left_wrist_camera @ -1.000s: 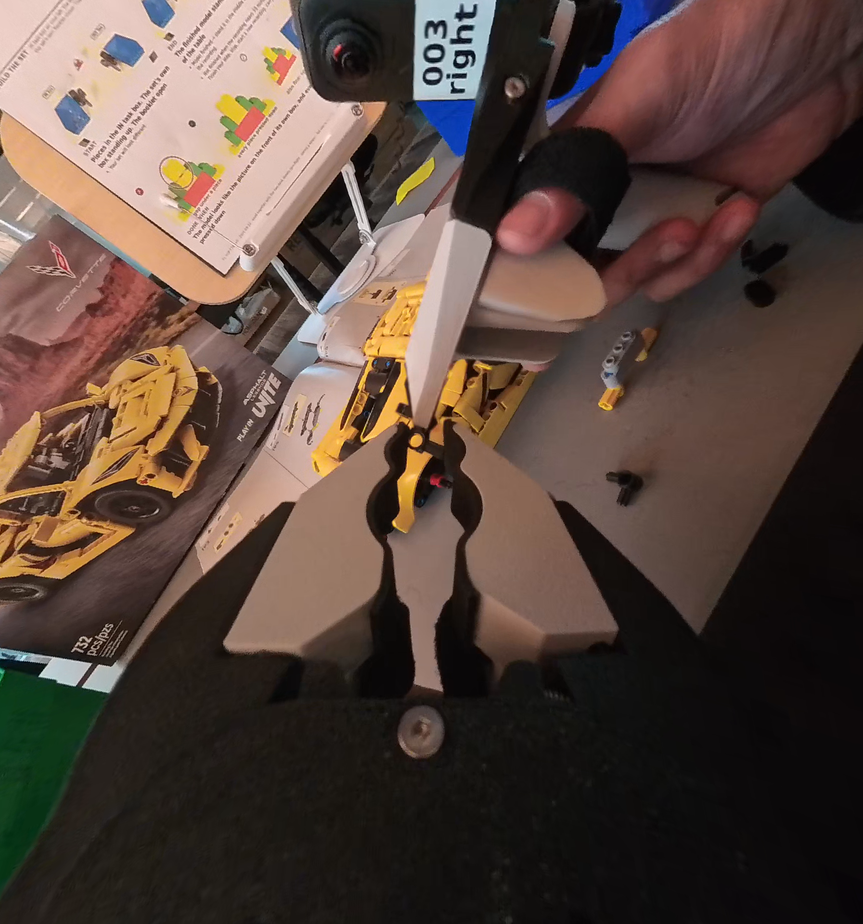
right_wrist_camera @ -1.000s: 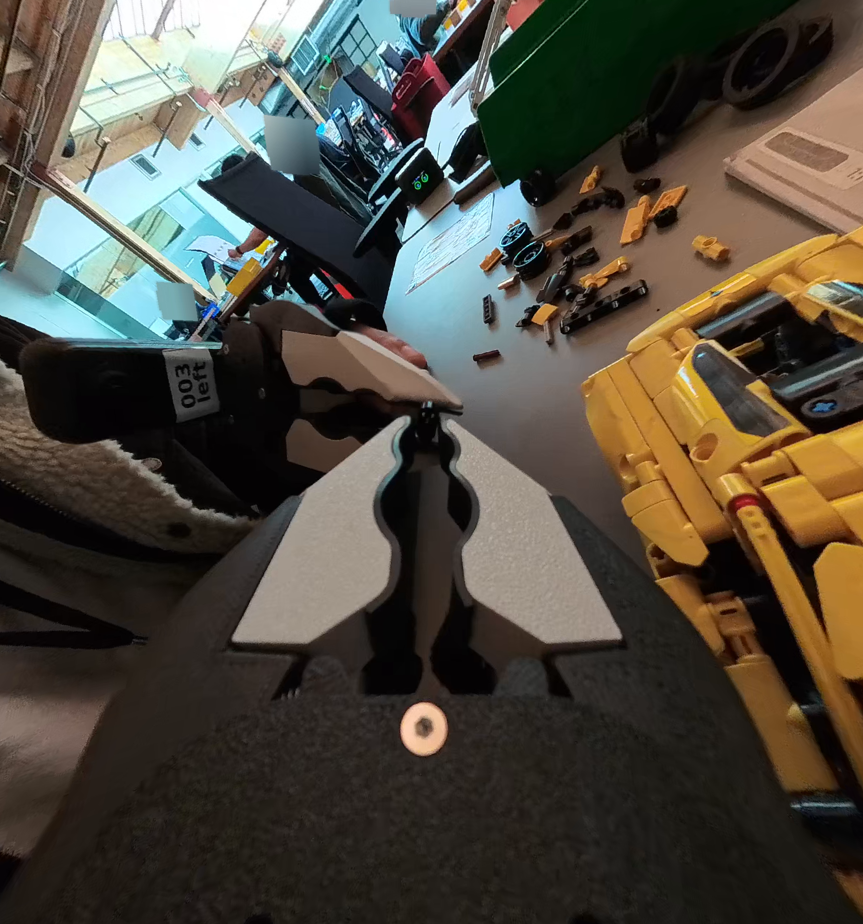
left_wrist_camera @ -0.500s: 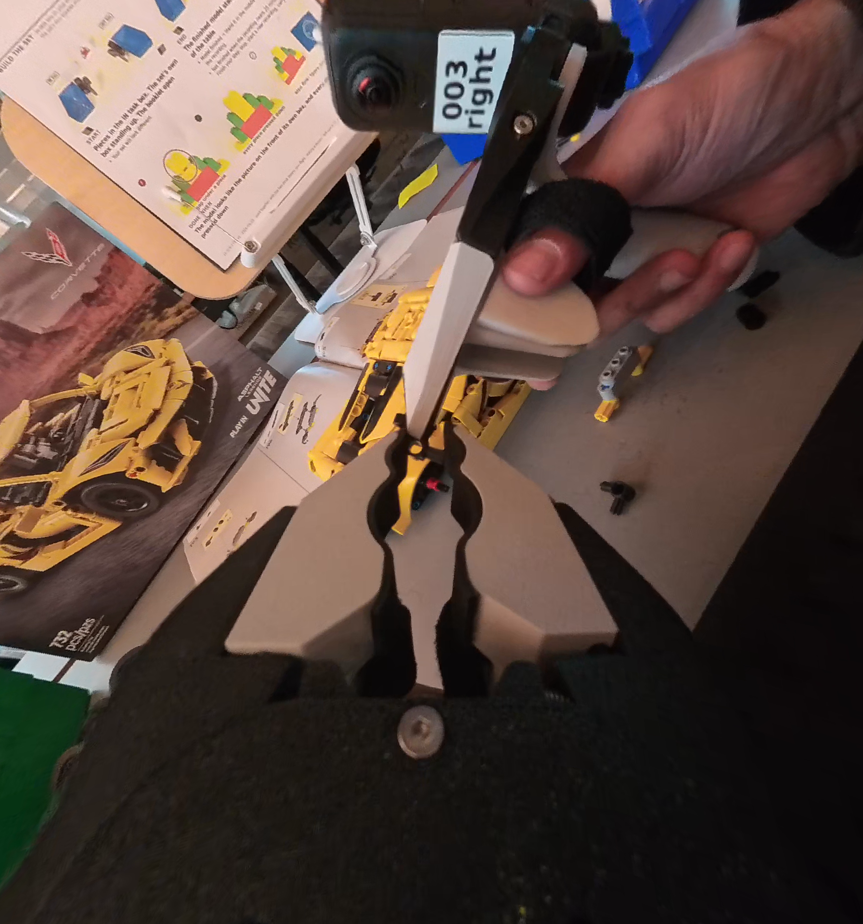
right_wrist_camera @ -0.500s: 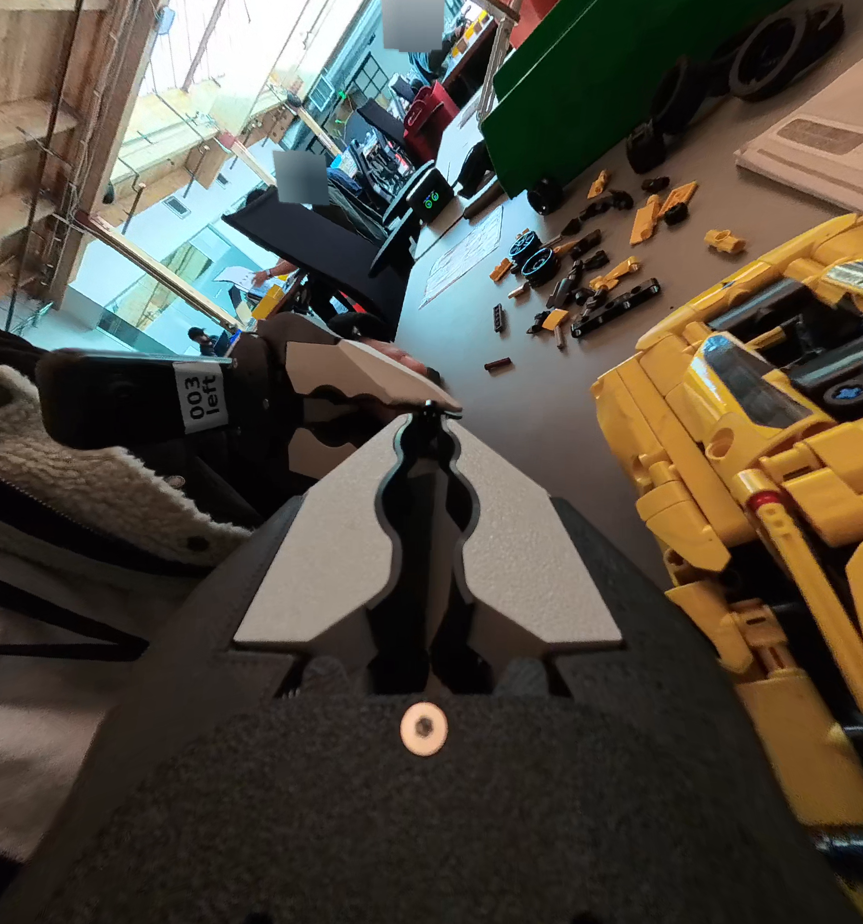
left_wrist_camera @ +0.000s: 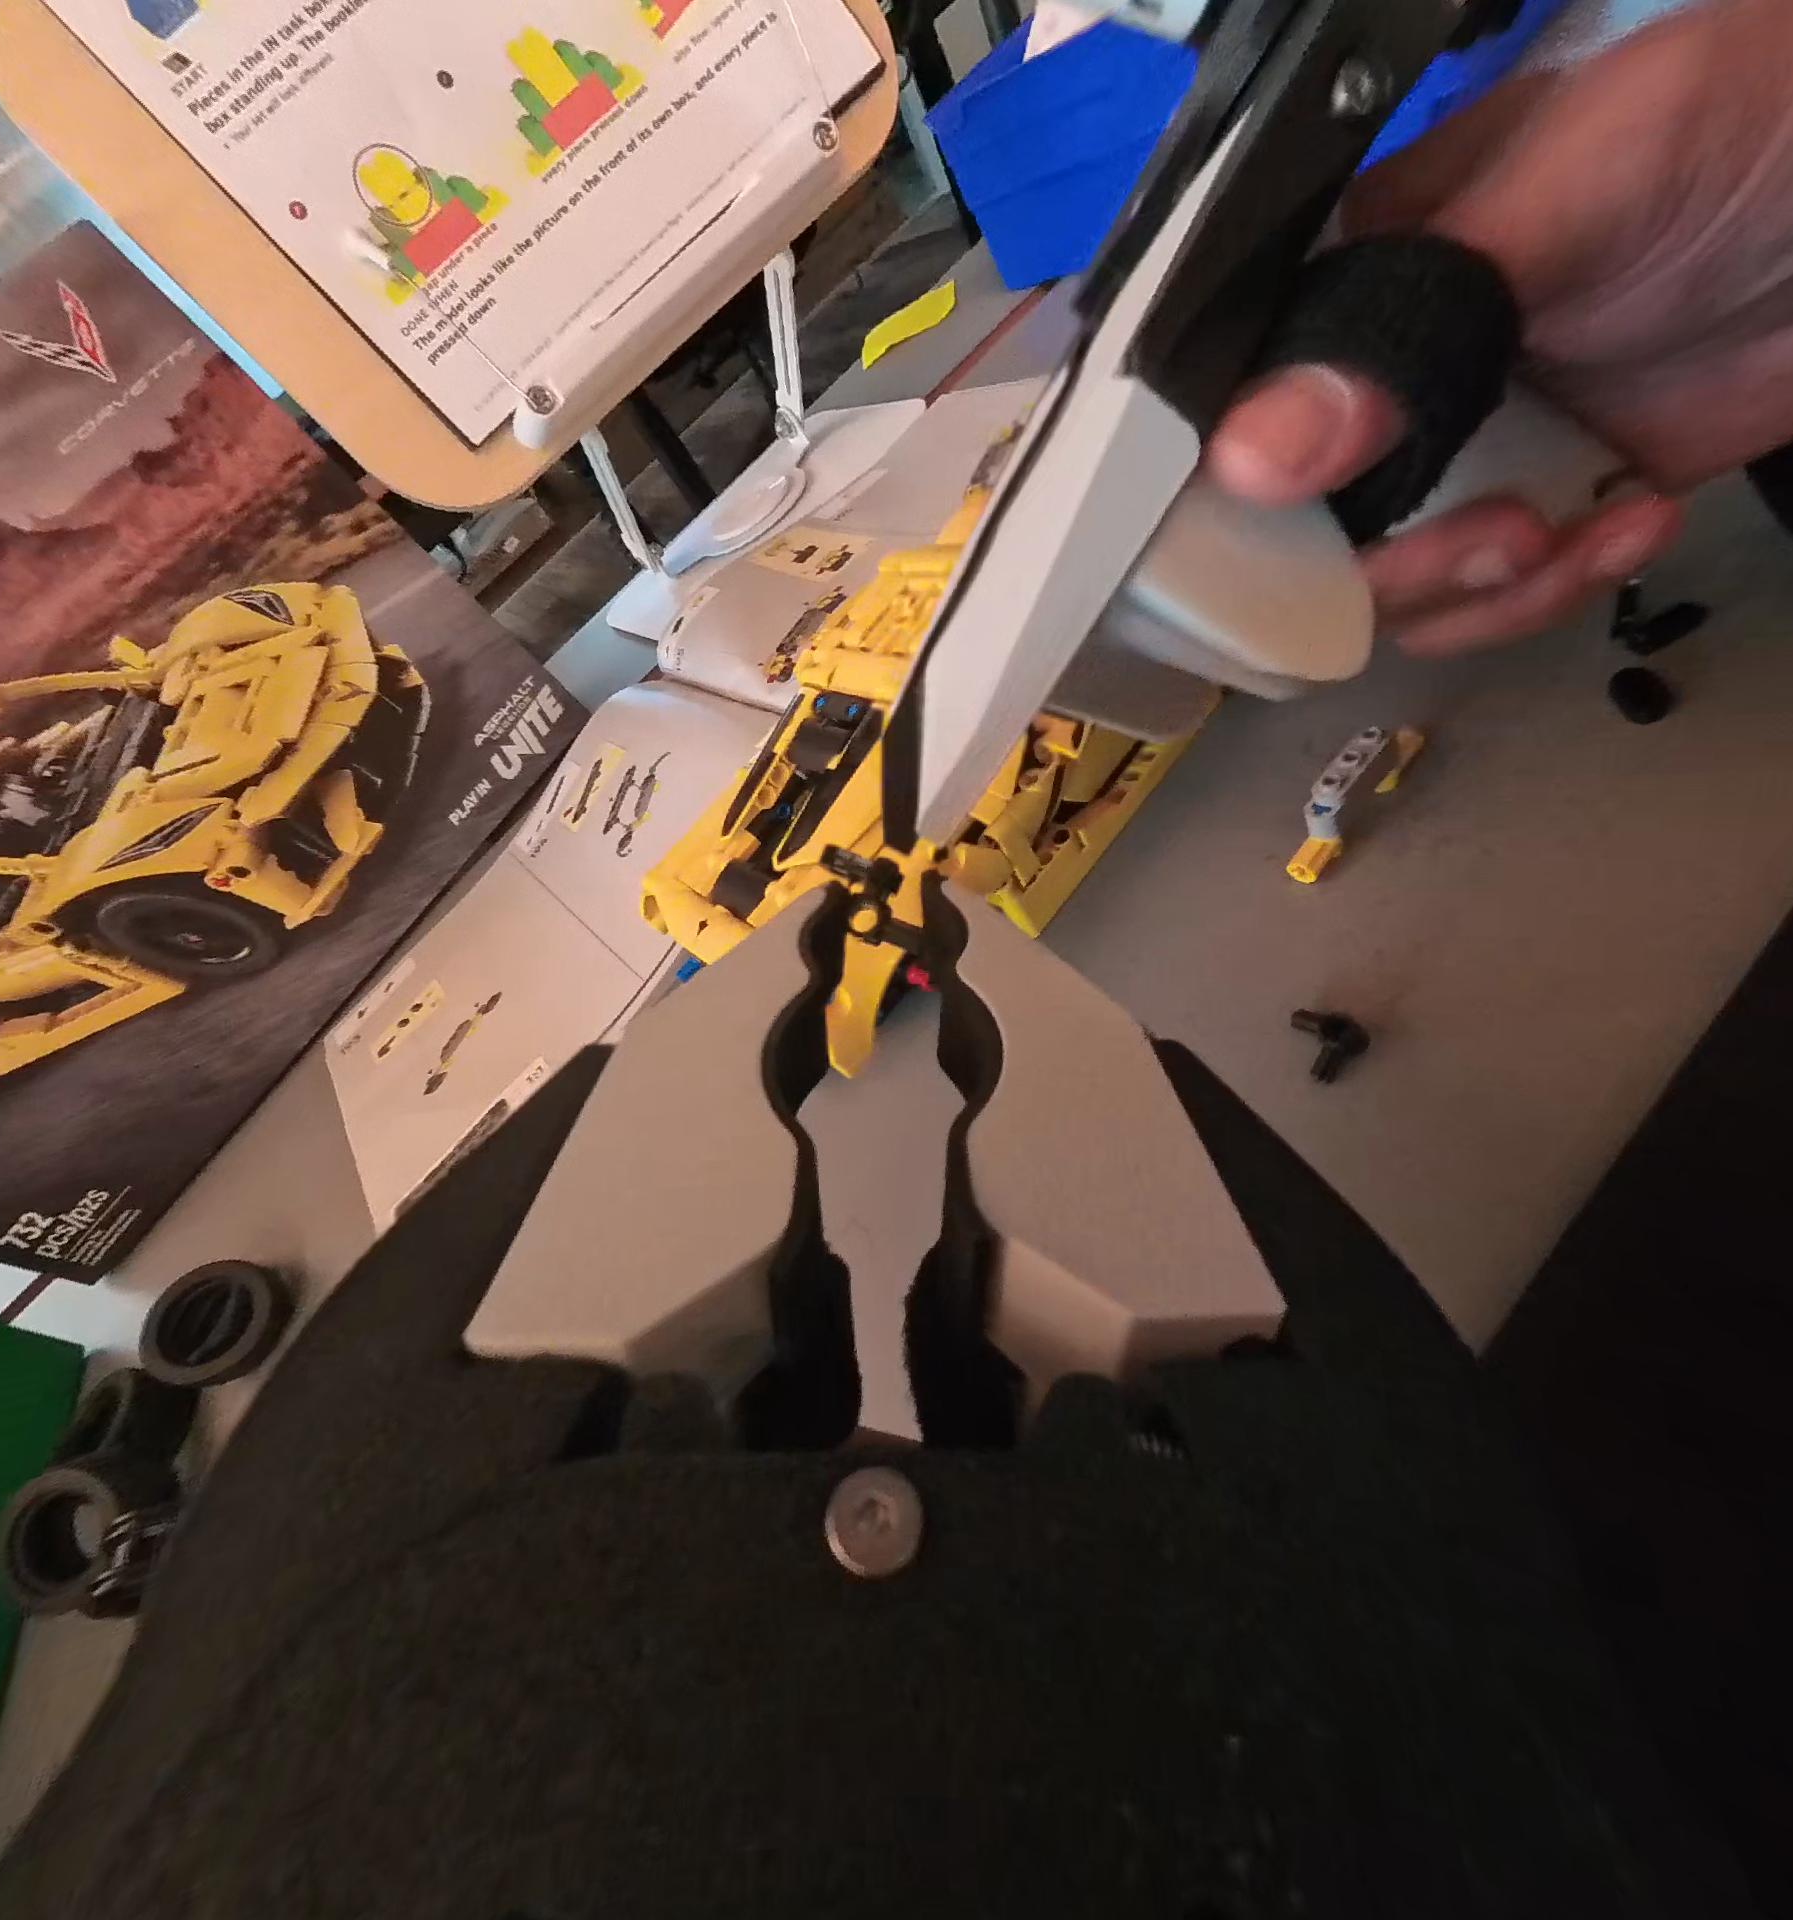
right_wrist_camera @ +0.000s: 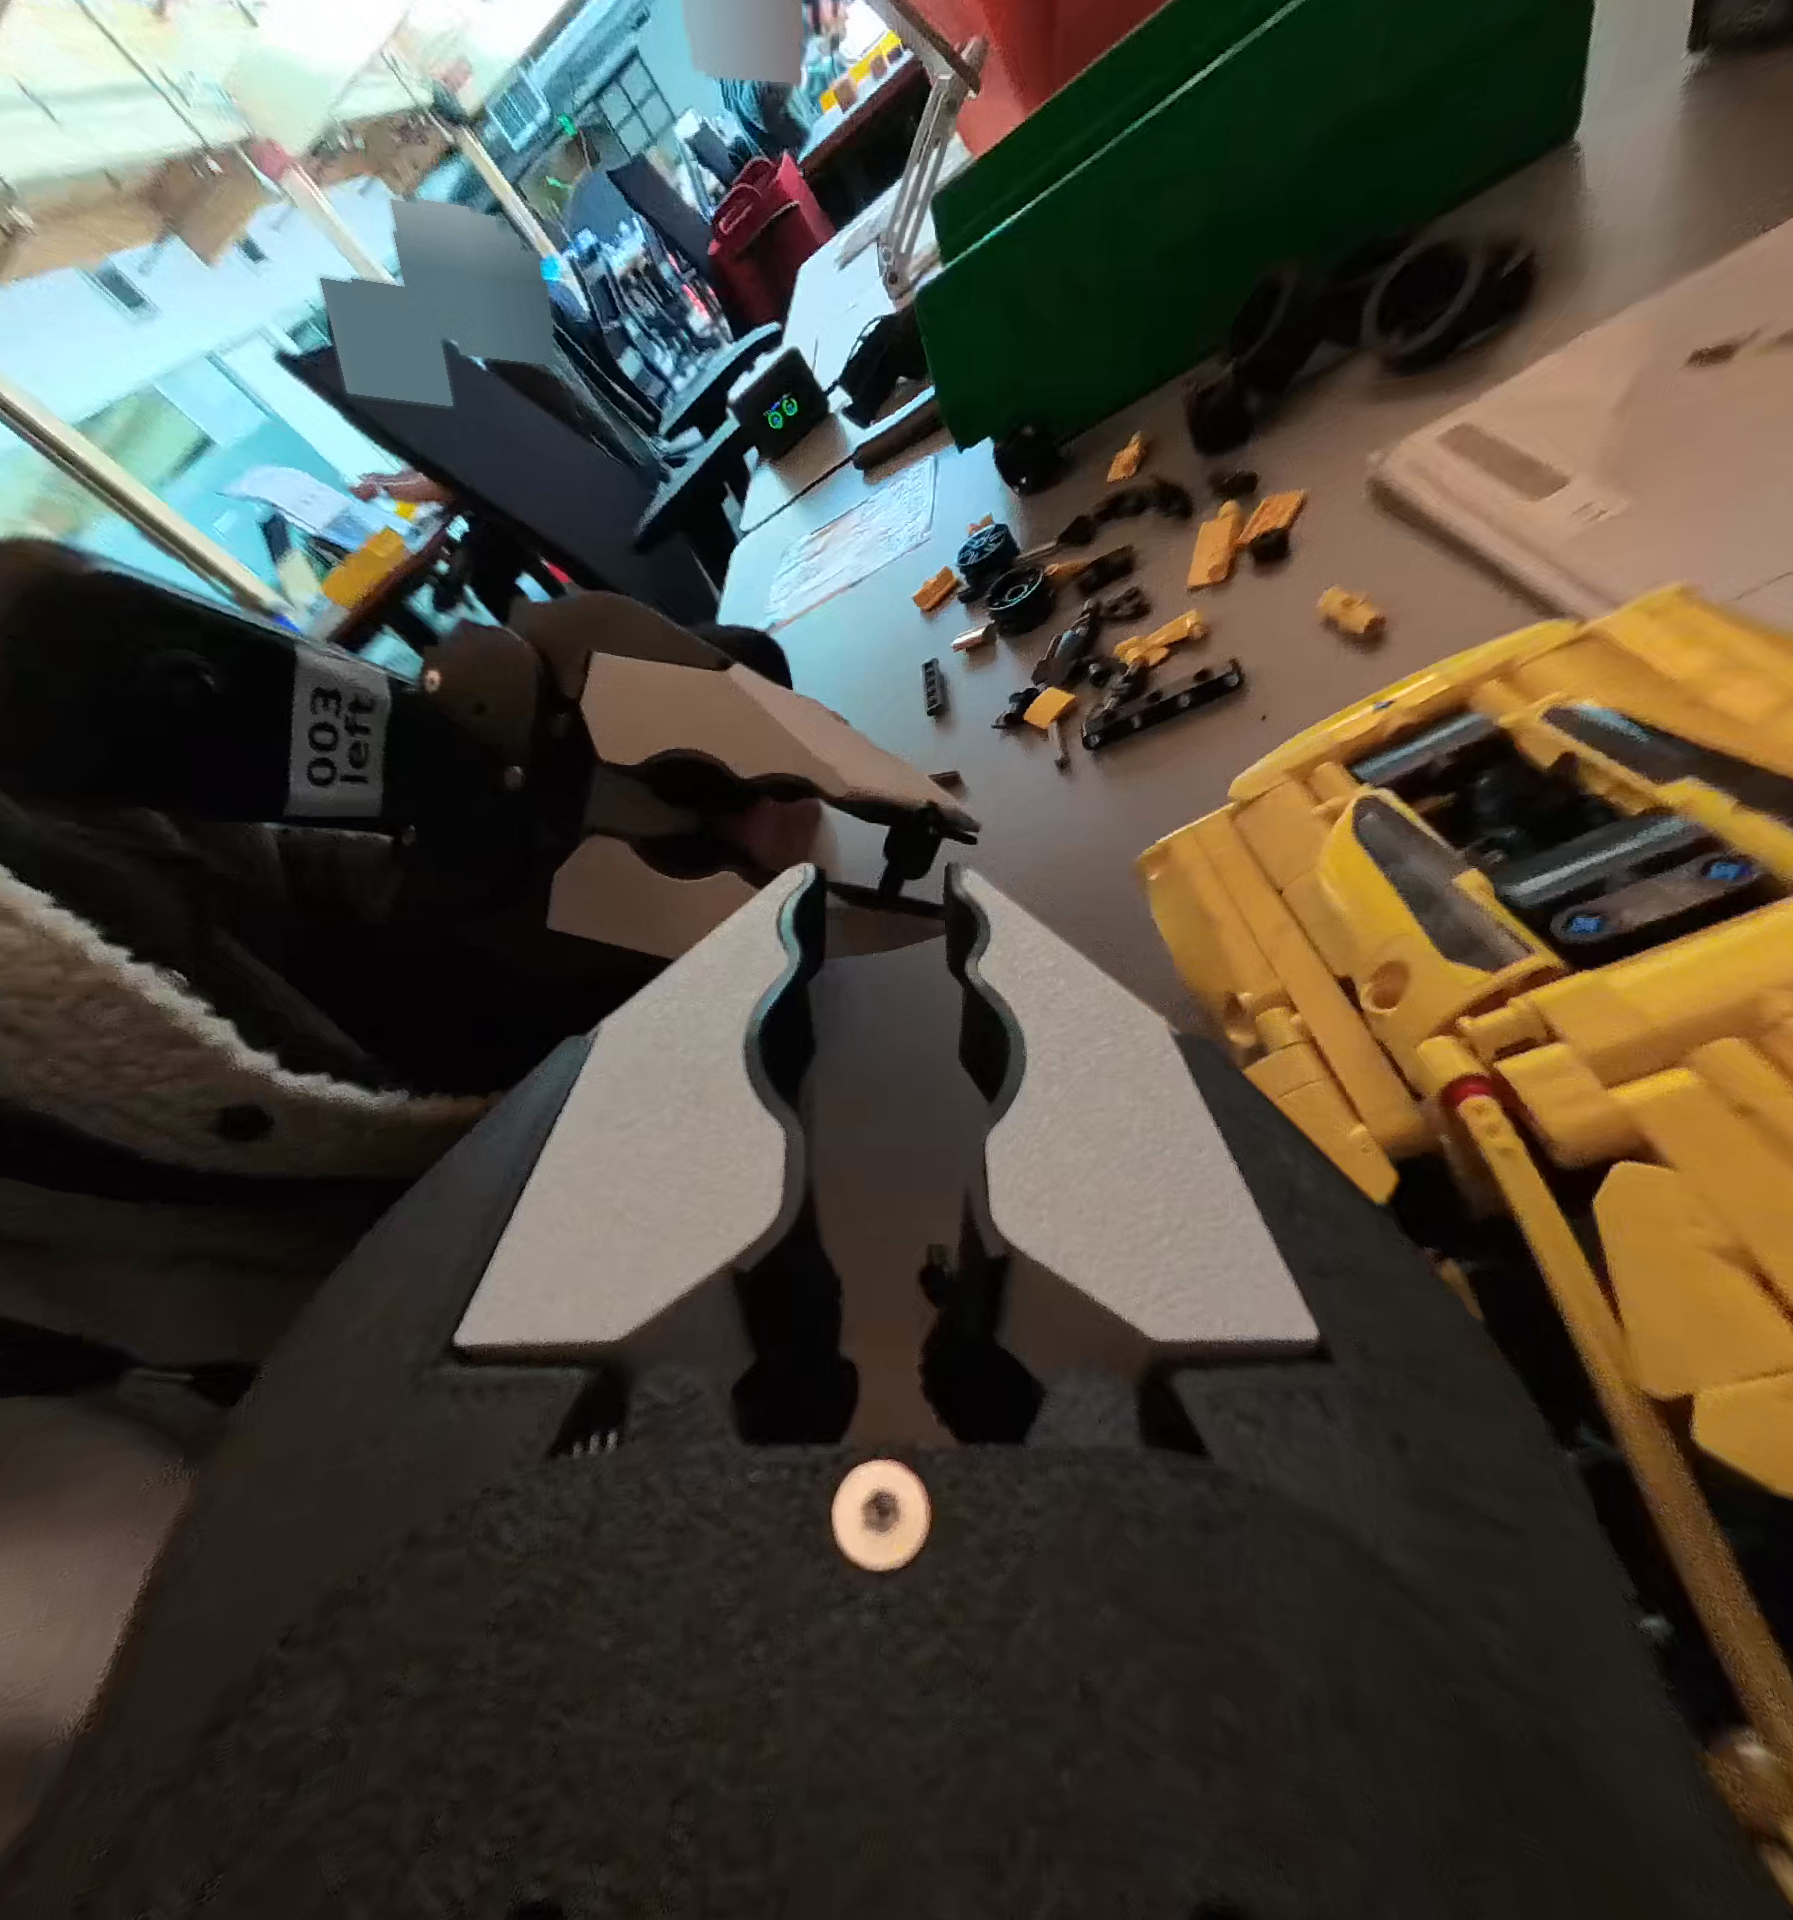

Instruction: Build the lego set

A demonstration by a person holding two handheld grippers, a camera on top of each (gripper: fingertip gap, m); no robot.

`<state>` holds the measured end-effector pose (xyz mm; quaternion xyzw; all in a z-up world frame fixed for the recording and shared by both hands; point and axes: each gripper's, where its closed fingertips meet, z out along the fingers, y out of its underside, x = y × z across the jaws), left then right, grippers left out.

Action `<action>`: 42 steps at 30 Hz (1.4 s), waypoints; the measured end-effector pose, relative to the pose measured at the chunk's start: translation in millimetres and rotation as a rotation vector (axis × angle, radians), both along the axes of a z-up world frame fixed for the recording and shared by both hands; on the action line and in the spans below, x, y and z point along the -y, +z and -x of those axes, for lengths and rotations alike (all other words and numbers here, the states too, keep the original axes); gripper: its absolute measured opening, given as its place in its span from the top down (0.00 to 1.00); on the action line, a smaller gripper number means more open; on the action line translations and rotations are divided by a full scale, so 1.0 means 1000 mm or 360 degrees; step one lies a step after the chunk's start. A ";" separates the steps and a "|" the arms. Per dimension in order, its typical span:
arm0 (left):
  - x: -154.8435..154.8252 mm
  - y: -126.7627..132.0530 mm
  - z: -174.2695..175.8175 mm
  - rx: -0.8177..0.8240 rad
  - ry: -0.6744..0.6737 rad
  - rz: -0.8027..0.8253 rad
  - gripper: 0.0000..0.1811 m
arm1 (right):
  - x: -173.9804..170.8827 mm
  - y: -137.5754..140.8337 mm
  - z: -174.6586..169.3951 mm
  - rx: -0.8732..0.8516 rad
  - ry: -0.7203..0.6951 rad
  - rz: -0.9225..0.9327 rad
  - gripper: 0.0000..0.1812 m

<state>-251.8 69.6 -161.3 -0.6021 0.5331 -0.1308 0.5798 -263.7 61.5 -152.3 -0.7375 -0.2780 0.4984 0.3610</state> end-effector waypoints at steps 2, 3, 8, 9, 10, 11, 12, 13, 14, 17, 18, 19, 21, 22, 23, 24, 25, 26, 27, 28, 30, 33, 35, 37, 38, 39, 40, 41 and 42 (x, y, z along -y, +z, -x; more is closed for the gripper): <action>0.004 0.004 -0.002 0.0027 -0.0035 -0.0014 0.93 | 0.000 -0.002 0.001 -0.0070 0.0022 0.0104 0.89; 0.007 0.005 -0.004 0.0034 -0.0063 -0.0031 0.93 | 0.001 0.001 0.001 -0.0135 0.0042 0.0145 0.91; 0.017 0.013 -0.007 0.0085 -0.0146 -0.0086 0.92 | 0.006 0.012 0.000 -0.0306 0.0131 0.0262 0.97; 0.019 0.016 -0.008 0.0109 -0.0167 -0.0102 0.92 | 0.009 0.014 0.000 -0.0344 0.0167 0.0299 0.97; 0.022 0.018 -0.008 0.0128 -0.0184 -0.0119 0.92 | 0.011 0.017 -0.001 -0.0387 0.0204 0.0340 0.97; 0.023 0.019 -0.009 0.0138 -0.0198 -0.0133 0.92 | 0.014 0.018 -0.002 -0.0424 0.0236 0.0380 0.97; 0.025 0.020 -0.009 0.0138 -0.0212 -0.0148 0.92 | 0.015 0.019 -0.003 -0.0440 0.0263 0.0409 0.97; 0.026 0.019 -0.009 0.0128 -0.0215 -0.0167 0.92 | 0.015 0.018 -0.005 -0.0443 0.0266 0.0422 0.97; 0.026 0.018 -0.010 0.0113 -0.0214 -0.0186 0.92 | 0.015 0.017 -0.006 -0.0430 0.0258 0.0428 0.97; 0.027 0.017 -0.010 0.0096 -0.0215 -0.0209 0.92 | 0.016 0.016 -0.007 -0.0421 0.0265 0.0446 0.97; 0.027 0.018 -0.009 0.0098 -0.0214 -0.0202 0.92 | 0.015 0.016 -0.006 -0.0426 0.0266 0.0453 0.97; 0.025 0.017 -0.009 0.0095 -0.0203 -0.0197 0.92 | 0.014 0.016 -0.006 -0.0426 0.0251 0.0443 0.97; 0.020 0.017 -0.007 0.0077 -0.0157 -0.0200 0.92 | 0.010 0.015 -0.004 -0.0389 0.0186 0.0370 0.97; 0.018 0.017 -0.005 0.0074 -0.0128 -0.0207 0.93 | 0.007 0.015 -0.003 -0.0362 0.0148 0.0307 0.97; 0.014 0.017 -0.004 0.0066 -0.0093 -0.0209 0.93 | 0.004 0.015 -0.003 -0.0307 0.0099 0.0222 0.95; 0.010 0.015 -0.002 0.0049 -0.0057 -0.0208 0.93 | 0.000 0.013 -0.004 -0.0226 0.0038 0.0124 0.92; 0.007 0.013 0.000 0.0032 -0.0033 -0.0204 0.93 | -0.003 0.011 -0.004 -0.0137 -0.0009 0.0026 0.92; 0.005 0.012 0.001 0.0019 -0.0013 -0.0208 0.93 | -0.003 0.011 -0.004 -0.0071 -0.0034 -0.0059 0.91; 0.003 0.012 0.001 0.0002 0.0010 -0.0226 0.93 | -0.003 0.011 -0.002 -0.0020 -0.0057 -0.0125 0.90; 0.001 0.010 0.002 -0.0024 0.0030 -0.0244 0.93 | -0.006 0.009 -0.002 0.0052 -0.0101 -0.0175 0.88; -0.001 0.007 0.002 -0.0080 0.0061 -0.0278 0.93 | -0.009 0.003 -0.001 0.0205 -0.0178 -0.0262 0.85; -0.003 0.003 0.002 -0.0161 0.0113 -0.0347 0.93 | -0.013 -0.004 0.004 0.0410 -0.0285 -0.0370 0.87; -0.003 0.002 0.001 -0.0203 0.0130 -0.0393 0.93 | -0.015 -0.008 0.006 0.0531 -0.0344 -0.0429 0.90; -0.001 0.003 0.001 -0.0218 0.0142 -0.0428 0.92 | -0.015 -0.008 0.008 0.0596 -0.0370 -0.0482 0.90; -0.001 0.003 0.001 -0.0224 0.0145 -0.0447 0.92 | -0.015 -0.008 0.008 0.0614 -0.0380 -0.0506 0.91; -0.001 0.004 0.000 -0.0226 0.0146 -0.0465 0.92 | -0.014 -0.007 0.007 0.0623 -0.0384 -0.0523 0.91; 0.000 0.005 0.000 -0.0227 0.0145 -0.0484 0.92 | -0.013 -0.006 0.007 0.0626 -0.0386 -0.0541 0.91; 0.001 0.006 0.001 -0.0228 0.0146 -0.0501 0.93 | -0.012 -0.005 0.007 0.0638 -0.0384 -0.0551 0.91; 0.001 0.008 0.001 -0.0226 0.0151 -0.0525 0.92 | -0.012 -0.004 0.008 0.0640 -0.0389 -0.0575 0.91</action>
